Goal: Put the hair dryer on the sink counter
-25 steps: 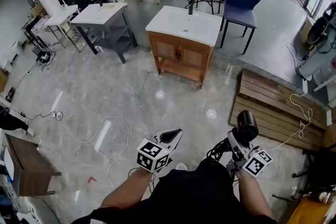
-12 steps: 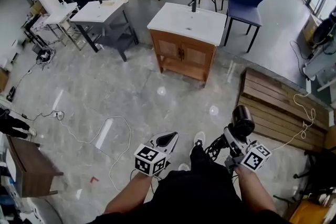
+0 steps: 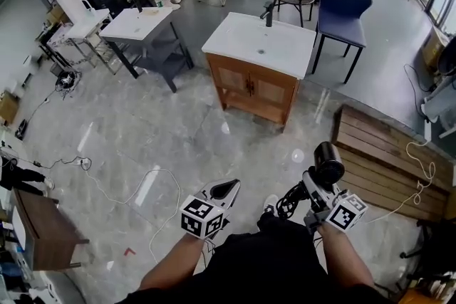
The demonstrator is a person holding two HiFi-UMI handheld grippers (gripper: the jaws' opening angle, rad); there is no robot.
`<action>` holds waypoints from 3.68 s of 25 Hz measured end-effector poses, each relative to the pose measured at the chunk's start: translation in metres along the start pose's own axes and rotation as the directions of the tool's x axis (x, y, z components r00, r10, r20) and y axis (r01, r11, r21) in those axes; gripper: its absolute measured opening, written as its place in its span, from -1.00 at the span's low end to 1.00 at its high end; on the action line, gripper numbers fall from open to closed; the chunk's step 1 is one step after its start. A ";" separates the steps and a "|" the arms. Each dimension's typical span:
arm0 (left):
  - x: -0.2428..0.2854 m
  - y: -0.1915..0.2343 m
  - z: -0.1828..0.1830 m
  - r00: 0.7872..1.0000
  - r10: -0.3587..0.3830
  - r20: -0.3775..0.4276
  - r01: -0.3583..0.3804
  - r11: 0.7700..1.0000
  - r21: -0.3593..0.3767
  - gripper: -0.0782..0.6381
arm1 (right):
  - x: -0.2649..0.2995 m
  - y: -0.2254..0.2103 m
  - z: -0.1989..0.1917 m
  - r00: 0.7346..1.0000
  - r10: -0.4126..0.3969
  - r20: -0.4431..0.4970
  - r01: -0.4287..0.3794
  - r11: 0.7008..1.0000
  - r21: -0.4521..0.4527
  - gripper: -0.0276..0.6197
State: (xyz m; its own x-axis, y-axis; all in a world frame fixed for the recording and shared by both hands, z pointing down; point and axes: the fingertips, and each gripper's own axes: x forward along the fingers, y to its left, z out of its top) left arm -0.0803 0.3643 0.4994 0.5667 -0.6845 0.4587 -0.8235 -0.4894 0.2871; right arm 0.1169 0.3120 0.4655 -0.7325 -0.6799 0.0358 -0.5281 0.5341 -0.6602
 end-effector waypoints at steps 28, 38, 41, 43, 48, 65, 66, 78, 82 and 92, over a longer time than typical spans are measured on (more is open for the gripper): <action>0.173 0.067 0.111 0.999 -0.011 -0.037 0.012 1.000 0.019 -0.78 | 0.103 -0.147 0.095 1.000 -0.028 0.000 0.028 0.999 0.042 -0.45; 0.224 0.129 0.159 0.995 -0.086 -0.050 0.088 0.995 0.049 -0.78 | 0.167 -0.180 0.130 0.993 -0.109 0.036 0.108 0.994 0.012 -0.45; 0.239 0.155 0.179 0.992 -0.116 -0.053 0.119 0.991 0.059 -0.78 | 0.197 -0.186 0.140 0.991 -0.126 0.039 0.126 0.992 0.003 -0.45; 0.248 0.175 0.197 0.990 -0.132 -0.048 0.135 0.988 0.070 -0.78 | 0.219 -0.187 0.148 0.989 -0.139 0.040 0.140 0.990 -0.013 -0.45; 0.269 0.224 0.241 0.983 -0.179 -0.034 0.182 0.979 0.095 -0.78 | 0.272 -0.188 0.167 0.982 -0.181 0.058 0.184 0.982 -0.045 -0.45; 0.309 0.327 0.263 0.968 -0.238 -0.076 0.244 0.967 0.078 -0.78 | 0.355 -0.224 0.184 0.938 -0.343 0.058 0.348 0.927 -0.140 -0.45; 0.314 0.330 0.262 0.968 -0.237 -0.082 0.243 0.967 0.072 -0.78 | 0.359 -0.228 0.186 0.937 -0.344 0.058 0.349 0.926 -0.142 -0.45; 0.373 0.362 0.311 0.984 -0.153 -0.089 0.160 0.984 0.075 -0.78 | 0.420 -0.314 0.242 0.931 -0.363 -0.044 0.335 0.894 -0.298 -0.45; 0.407 0.368 0.338 0.990 -0.121 -0.065 0.126 0.989 0.075 -0.78 | 0.445 -0.339 0.260 0.934 -0.338 -0.115 0.266 0.873 -0.408 -0.45; 0.467 0.363 0.361 0.996 -0.050 -0.072 0.055 0.996 0.075 -0.78 | 0.479 -0.401 0.262 0.874 -0.360 -0.326 0.057 0.743 -0.667 -0.45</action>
State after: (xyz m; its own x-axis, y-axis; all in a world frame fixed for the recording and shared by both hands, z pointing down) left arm -0.1041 -0.3282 0.5140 0.6035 -0.6183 0.5034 -0.7864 -0.5659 0.2477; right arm 0.0905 -0.3598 0.5508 -0.5904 -0.6230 0.5131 -0.7207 0.6932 0.0123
